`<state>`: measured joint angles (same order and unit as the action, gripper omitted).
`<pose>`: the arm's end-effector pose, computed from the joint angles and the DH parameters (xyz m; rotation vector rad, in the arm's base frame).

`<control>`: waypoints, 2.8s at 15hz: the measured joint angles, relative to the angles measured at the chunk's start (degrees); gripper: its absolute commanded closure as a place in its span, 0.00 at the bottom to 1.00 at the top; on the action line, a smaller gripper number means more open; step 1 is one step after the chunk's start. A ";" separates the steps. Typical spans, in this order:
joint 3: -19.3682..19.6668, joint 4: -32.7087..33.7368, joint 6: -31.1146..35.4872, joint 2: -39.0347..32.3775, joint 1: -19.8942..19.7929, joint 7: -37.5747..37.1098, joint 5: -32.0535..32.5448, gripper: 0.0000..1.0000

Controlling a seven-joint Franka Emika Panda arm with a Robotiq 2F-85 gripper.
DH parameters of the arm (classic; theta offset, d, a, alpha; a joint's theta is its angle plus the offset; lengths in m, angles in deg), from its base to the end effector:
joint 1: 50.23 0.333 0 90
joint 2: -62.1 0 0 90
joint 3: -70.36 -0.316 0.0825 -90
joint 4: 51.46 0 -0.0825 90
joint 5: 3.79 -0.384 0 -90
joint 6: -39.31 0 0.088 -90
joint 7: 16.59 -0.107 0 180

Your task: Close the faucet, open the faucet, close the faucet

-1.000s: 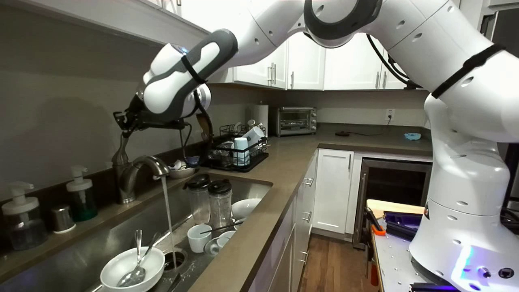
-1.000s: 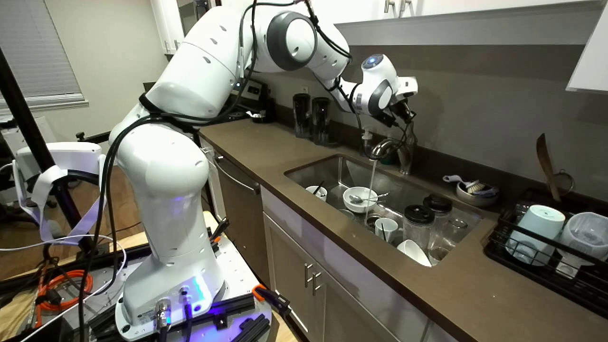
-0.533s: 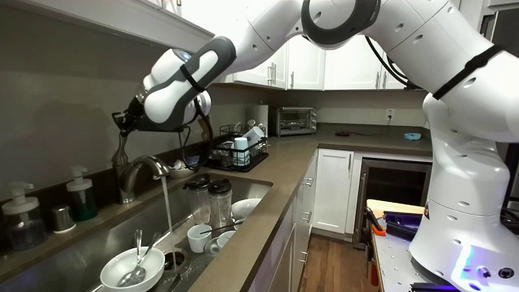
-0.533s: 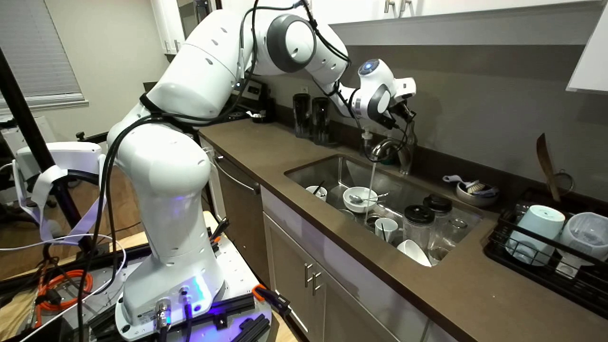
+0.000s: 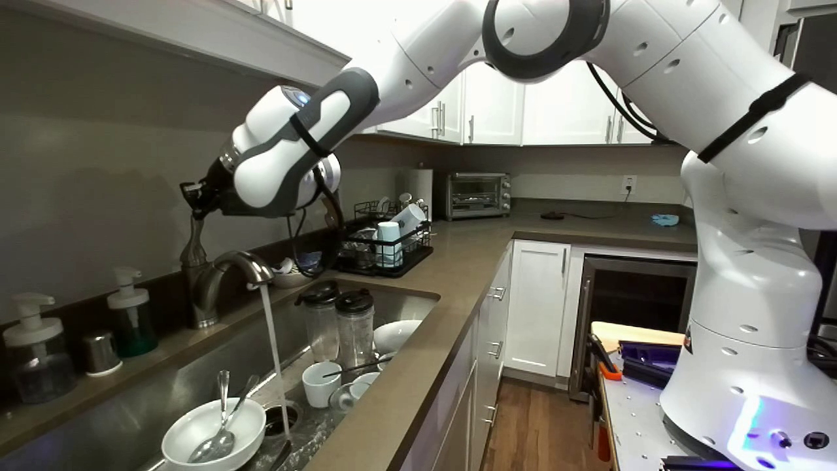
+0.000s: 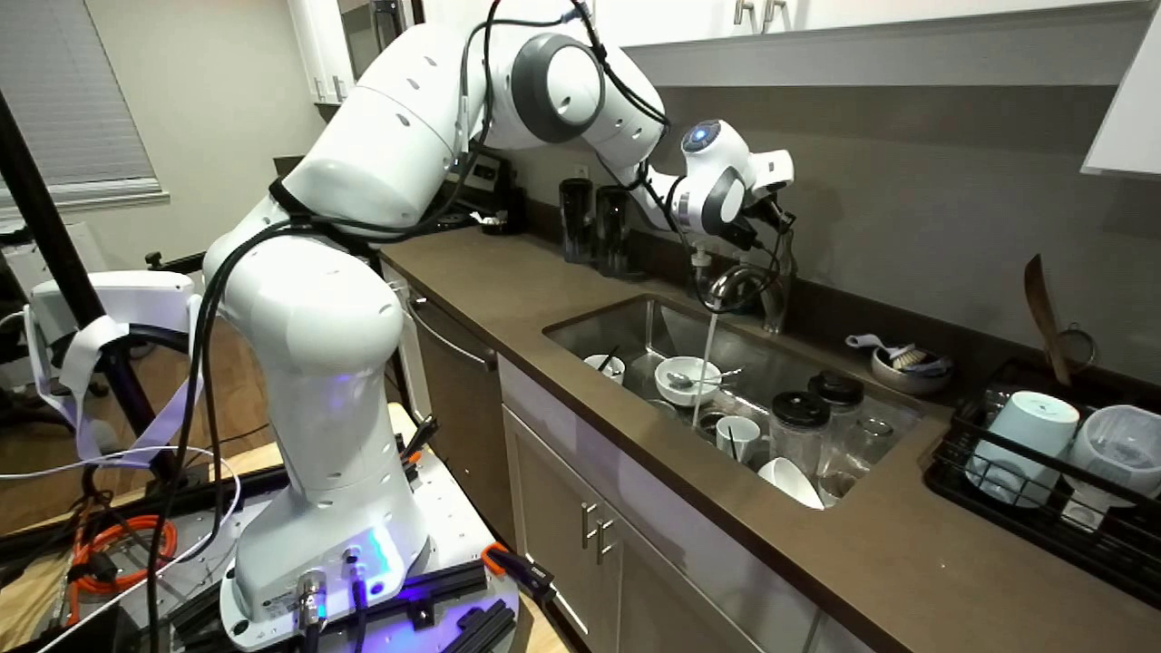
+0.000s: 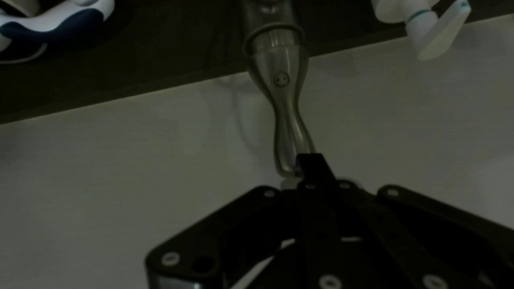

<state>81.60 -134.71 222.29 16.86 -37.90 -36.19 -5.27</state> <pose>0.7704 0.0573 0.3397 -2.6944 0.2976 -1.4189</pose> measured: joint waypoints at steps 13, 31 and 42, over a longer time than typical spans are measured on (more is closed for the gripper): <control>0.38 3.74 -0.41 -2.29 -0.05 0.00 0.00 1.00; 0.93 -9.53 11.06 2.02 0.14 -0.15 -0.35 1.00; 2.02 -20.88 11.98 12.26 0.38 -0.15 -0.32 1.00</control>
<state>83.61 -155.59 234.27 29.12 -37.53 -36.34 -5.58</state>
